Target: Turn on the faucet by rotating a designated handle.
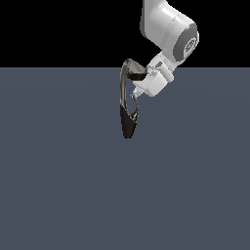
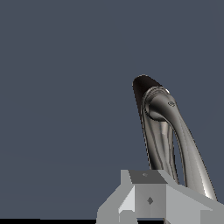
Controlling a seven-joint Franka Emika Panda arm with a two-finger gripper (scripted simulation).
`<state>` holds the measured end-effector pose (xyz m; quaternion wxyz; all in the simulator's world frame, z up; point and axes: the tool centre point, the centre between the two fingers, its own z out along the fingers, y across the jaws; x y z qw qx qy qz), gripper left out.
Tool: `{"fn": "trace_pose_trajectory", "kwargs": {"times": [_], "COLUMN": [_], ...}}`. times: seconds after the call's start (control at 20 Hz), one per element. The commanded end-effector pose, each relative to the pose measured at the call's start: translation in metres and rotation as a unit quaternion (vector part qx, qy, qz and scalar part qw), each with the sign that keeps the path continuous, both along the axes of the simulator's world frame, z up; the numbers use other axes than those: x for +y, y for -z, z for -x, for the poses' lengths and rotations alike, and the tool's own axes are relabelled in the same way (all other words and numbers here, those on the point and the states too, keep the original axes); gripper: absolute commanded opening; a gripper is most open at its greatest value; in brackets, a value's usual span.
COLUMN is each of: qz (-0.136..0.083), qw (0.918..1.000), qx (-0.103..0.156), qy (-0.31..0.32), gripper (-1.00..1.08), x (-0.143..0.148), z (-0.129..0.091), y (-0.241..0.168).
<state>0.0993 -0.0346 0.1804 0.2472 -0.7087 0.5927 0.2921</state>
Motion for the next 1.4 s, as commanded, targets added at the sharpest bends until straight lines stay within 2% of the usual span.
{"fn": "trace_pose_trajectory", "kwargs": {"times": [0.0, 0.65, 0.75, 1.35], "qz": [0.0, 0.0, 0.003, 0.001], "qw": [1.0, 1.0, 1.0, 1.0], "qx": [0.0, 0.0, -0.003, -0.001], "qy": [0.0, 0.0, 0.005, 0.002], "gripper": [-1.0, -1.0, -1.0, -1.0], "x": [0.0, 0.002, -0.002, -0.018], "z": [0.006, 0.037, 0.032, 0.071], "y": [-0.001, -0.009, -0.006, 0.004]}}
